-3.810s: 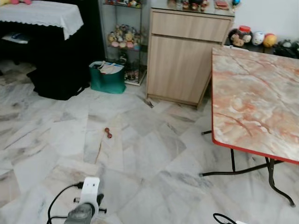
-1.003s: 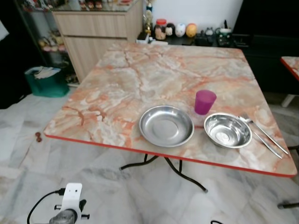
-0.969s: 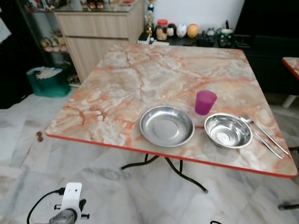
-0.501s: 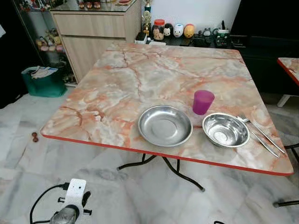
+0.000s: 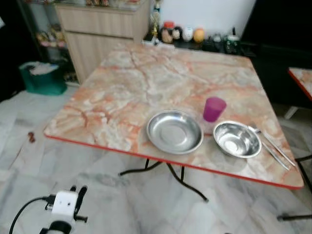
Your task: Setting the table
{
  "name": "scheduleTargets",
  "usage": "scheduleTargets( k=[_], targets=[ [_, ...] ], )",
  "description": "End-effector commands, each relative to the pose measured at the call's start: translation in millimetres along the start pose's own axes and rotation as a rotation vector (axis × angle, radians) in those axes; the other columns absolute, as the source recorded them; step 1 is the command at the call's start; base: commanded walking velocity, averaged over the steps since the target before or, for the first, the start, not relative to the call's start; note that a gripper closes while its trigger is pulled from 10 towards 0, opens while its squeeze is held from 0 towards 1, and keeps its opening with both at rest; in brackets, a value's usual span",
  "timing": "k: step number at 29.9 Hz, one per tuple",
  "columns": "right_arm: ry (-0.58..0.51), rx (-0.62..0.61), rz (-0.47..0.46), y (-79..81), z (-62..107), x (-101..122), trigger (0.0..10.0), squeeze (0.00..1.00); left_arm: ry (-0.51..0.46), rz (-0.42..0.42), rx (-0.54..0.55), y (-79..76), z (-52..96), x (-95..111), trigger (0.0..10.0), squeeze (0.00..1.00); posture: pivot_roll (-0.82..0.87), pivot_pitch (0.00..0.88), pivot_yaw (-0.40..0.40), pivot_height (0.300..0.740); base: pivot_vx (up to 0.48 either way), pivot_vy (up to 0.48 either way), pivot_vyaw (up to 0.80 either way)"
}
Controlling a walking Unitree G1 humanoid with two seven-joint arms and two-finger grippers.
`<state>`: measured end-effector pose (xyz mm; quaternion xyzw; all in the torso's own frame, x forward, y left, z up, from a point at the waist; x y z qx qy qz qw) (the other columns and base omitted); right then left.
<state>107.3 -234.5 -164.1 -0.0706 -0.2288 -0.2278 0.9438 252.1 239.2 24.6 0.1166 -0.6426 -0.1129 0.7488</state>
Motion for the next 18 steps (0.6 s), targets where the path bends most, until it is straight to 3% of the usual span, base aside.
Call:
scheduleTargets(
  k=[1, 3, 6, 8, 12, 13, 18],
  targets=[
    [0.001, -0.008, 0.012, -5.2, 0.2, 0, 10.0, 0.0, -0.081, -0.053, 0.059, 10.1, -8.7, 30, 10.0, 0.0, 0.22, 0.0, -0.102, 0.728, 0.0, 0.0, 0.0],
    [0.001, -0.007, 0.013, -5.1, 0.1, 1, 10.0, 0.0, -0.235, -0.029, 0.175, 26.9, -30.0, 87, 10.0, 0.0, 0.24, 0.0, -0.113, 0.728, 0.0, 0.0, 0.0],
    [0.004, -0.005, 0.018, -4.0, 0.0, 0, 10.0, 0.0, -0.336, 0.015, 0.172, 23.1, -48.1, 130, 10.0, 0.0, 0.23, 0.0, -0.115, 0.728, 0.0, 0.0, 0.0],
    [0.005, -0.002, 0.016, -2.6, 0.0, 0, 10.0, 0.0, -0.37, 0.051, 0.093, 7.5, -60.8, 151, 10.0, 0.0, 0.22, 0.0, -0.109, 0.728, 0.0, 0.0, 0.0],
    [0.0, 0.0, 0.009, -0.4, -0.2, 1, 10.0, 0.0, -0.427, 0.131, -0.089, -41.9, -84.8, 190, 10.0, 0.0, 0.19, 0.0, -0.088, 0.728, 0.0, 0.0, 0.0],
    [-0.003, -0.002, 0.004, 0.0, -0.3, 1, 10.0, 0.0, -0.422, 0.168, -0.141, -59.1, -90.9, 195, 10.0, 0.0, 0.17, 0.0, -0.078, 0.728, 0.0, 0.0, 0.0],
    [-0.009, -0.015, -0.023, -0.6, -0.1, 2, 10.0, 0.0, -0.374, 0.233, -0.246, -92.1, -96.4, 193, 10.0, 0.0, 0.12, 0.0, -0.052, 0.728, 0.0, 0.0, 0.0]
  ],
)
Point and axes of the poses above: a point about 5 cm out from each wrist's last joint towards the gripper, its own z axis pointing back from the gripper into the wrist, its own x axis along the axis of the wrist's last joint, y = z × x, the point moved 6 cm from there along -z, pointing out of the wrist towards the gripper, and after that the axes turned 1 degree about -z, right-handed, at the moved point
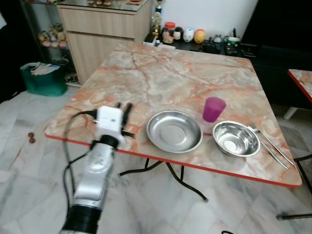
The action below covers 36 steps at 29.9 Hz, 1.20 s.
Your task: Setting the table
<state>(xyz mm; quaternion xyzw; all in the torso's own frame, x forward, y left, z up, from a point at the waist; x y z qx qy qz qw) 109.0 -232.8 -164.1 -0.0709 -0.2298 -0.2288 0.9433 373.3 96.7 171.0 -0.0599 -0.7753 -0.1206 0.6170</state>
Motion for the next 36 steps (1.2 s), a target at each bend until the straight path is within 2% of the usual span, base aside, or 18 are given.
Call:
scheduleTargets(
  k=[1, 5, 7, 12, 20, 28, 36],
  targets=[
    [-0.007, -0.015, -0.021, -3.1, 0.1, 1, 10.0, 0.0, 0.049, 0.028, -0.03, -6.6, 0.2, -11, 10.0, 0.0, 0.12, 0.0, -0.052, 0.728, 0.0, 0.0, 0.0],
    [-0.003, -0.027, -0.011, -5.7, 0.0, 1, 10.0, 0.0, 0.081, 0.072, -0.07, -15.8, 0.3, -21, 10.0, 0.0, 0.14, 0.0, -0.064, 0.728, 0.0, 0.0, 0.0],
    [-0.001, -0.028, -0.001, -6.0, 0.0, 1, 10.0, 0.0, 0.086, 0.077, -0.073, -15.6, 0.0, -23, 10.0, 0.0, 0.14, 0.0, -0.064, 0.728, 0.0, 0.0, 0.0],
    [-0.002, -0.025, 0.017, -6.8, -0.1, 2, 10.0, 0.0, 0.094, 0.083, -0.038, -6.3, -3.1, -24, 10.0, 0.0, 0.15, 0.0, -0.071, 0.728, 0.0, 0.0, 0.0],
    [-0.001, -0.009, 0.044, -6.5, 0.1, 1, 10.0, 0.0, 0.081, 0.064, -0.026, -4.1, -3.2, -21, 10.0, 0.0, 0.14, 0.0, -0.072, 0.728, 0.0, 0.0, 0.0],
    [0.005, -0.006, 0.059, -7.4, 0.3, 0, 10.0, 0.0, 0.085, 0.055, -0.037, -4.2, -2.2, -22, 10.0, 0.0, 0.14, 0.0, -0.076, 0.728, 0.0, -0.323, 0.0],
    [0.011, 0.001, 0.073, -7.4, 0.4, -1, 10.0, 0.0, 0.091, 0.039, -0.007, 12.0, 0.5, -23, 10.0, 0.0, 0.14, 0.0, -0.081, 0.728, 0.0, -0.321, 0.0]
  ],
)
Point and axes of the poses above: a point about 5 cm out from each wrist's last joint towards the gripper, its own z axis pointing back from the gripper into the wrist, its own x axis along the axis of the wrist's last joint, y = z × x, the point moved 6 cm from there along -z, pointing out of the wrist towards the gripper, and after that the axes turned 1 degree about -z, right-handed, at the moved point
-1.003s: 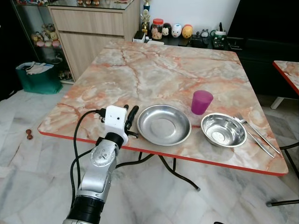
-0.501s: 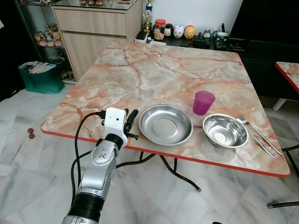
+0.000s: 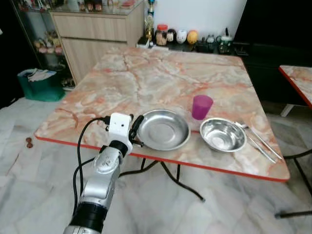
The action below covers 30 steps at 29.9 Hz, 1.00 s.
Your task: Setting the table
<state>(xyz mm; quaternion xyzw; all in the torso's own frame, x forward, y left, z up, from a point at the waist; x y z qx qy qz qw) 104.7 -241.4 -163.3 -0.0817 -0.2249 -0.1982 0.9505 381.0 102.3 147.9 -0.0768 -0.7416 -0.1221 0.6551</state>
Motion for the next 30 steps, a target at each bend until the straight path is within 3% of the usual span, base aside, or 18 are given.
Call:
scheduleTargets(
  k=[1, 15, 21, 30],
  targets=[
    [0.008, 0.012, 0.008, 2.5, 0.1, -2, 10.0, 0.0, -0.006, -0.001, 0.028, 11.3, 2.4, 2, 10.0, 0.0, 0.14, 0.0, -0.081, 0.728, 0.0, 0.0, 0.0],
    [0.01, 0.016, 0.012, 2.0, 0.1, -2, 10.0, 0.0, 0.022, 0.004, 0.13, 54.0, 11.5, -5, 10.0, 0.0, 0.14, 0.0, -0.092, 0.728, 0.0, 0.0, 0.0],
    [0.021, 0.015, 0.01, 1.6, 0.3, -4, 10.0, 0.0, 0.018, 0.0, 0.142, 59.8, 12.1, -3, 10.0, 0.0, 0.14, 0.0, -0.089, 0.728, 0.0, 0.0, 0.0],
    [0.023, 0.023, 0.016, 3.5, 0.6, -6, 10.0, 0.0, -0.019, 0.028, 0.164, 68.1, 9.0, 6, 10.0, 0.0, 0.14, 0.0, -0.078, 0.728, 0.0, 0.0, -0.58]
  ],
)
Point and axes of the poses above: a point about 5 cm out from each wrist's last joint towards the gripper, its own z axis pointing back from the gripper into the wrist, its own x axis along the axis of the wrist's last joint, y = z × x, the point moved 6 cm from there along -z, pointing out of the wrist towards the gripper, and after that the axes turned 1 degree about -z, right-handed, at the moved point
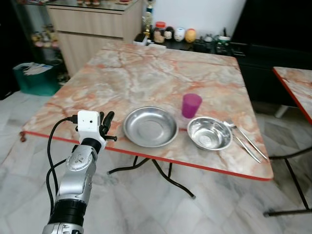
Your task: Setting the table
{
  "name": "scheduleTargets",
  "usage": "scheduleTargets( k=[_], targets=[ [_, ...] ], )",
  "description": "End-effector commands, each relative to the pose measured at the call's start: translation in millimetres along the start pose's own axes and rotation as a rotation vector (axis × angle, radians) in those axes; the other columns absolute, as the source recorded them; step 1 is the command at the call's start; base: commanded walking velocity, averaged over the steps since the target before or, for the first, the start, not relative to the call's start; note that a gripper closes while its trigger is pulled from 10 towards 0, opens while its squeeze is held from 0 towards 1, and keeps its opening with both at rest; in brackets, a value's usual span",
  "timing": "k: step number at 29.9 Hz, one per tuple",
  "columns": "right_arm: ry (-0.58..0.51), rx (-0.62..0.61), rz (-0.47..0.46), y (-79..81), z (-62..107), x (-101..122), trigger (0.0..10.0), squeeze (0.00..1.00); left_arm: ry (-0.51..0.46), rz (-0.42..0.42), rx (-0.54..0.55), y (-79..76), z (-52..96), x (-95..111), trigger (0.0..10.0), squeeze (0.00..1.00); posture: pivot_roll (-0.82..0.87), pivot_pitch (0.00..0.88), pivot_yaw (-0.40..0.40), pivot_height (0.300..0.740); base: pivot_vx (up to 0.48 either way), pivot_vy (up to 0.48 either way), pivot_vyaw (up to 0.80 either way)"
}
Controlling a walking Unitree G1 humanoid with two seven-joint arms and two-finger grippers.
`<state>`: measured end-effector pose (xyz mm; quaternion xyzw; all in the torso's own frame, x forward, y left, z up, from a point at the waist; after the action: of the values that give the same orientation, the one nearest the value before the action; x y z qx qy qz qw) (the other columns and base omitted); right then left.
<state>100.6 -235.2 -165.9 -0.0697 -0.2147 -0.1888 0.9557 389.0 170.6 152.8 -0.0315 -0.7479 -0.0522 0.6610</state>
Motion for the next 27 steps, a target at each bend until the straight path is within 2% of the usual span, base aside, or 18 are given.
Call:
scheduleTargets(
  k=[1, 5, 11, 18, 27],
  targets=[
    [-0.001, -0.001, -0.001, -0.3, -0.2, 1, 10.0, 0.0, -0.019, 0.002, -0.001, 0.7, -1.9, 5, 10.0, 0.0, 0.14, 0.0, -0.077, 0.728, 0.0, 0.0, -0.58],
    [0.0, 0.004, 0.008, 0.5, -0.2, 1, 10.0, 0.0, -0.036, -0.009, 0.008, 5.3, -2.3, 9, 10.0, 0.0, 0.14, 0.0, -0.075, 0.728, 0.0, 0.0, -0.58],
    [-0.009, 0.011, 0.009, 1.6, -0.3, 2, 10.0, 0.0, -0.039, -0.007, 0.004, 6.3, -3.5, 11, 10.0, 0.0, 0.15, 0.0, -0.074, 0.728, 0.0, 0.0, 0.0],
    [-0.008, 0.005, 0.014, 0.8, -0.6, 4, 10.0, 0.0, -0.053, -0.042, -0.003, 5.7, -5.0, 15, 10.0, 0.0, 0.15, 0.0, -0.078, 0.728, 0.0, 0.0, 0.0],
    [-0.01, 0.008, 0.016, 1.1, -0.9, 5, 10.0, 0.0, -0.053, -0.017, 0.005, 8.8, -6.3, 17, 10.0, 0.0, 0.14, 0.0, -0.072, 0.728, 0.255, 0.0, 0.0]
  ],
)
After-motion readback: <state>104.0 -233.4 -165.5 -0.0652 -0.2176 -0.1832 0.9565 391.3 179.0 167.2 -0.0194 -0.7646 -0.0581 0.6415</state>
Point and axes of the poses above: a point about 5 cm out from each wrist's last joint towards the gripper, its own z axis pointing back from the gripper into the wrist, its own x axis along the axis of the wrist's last joint, y = z × x, the point moved 6 cm from there along -z, pointing out of the wrist towards the gripper, and after that the axes turned 1 degree about -z, right-handed, at the moved point
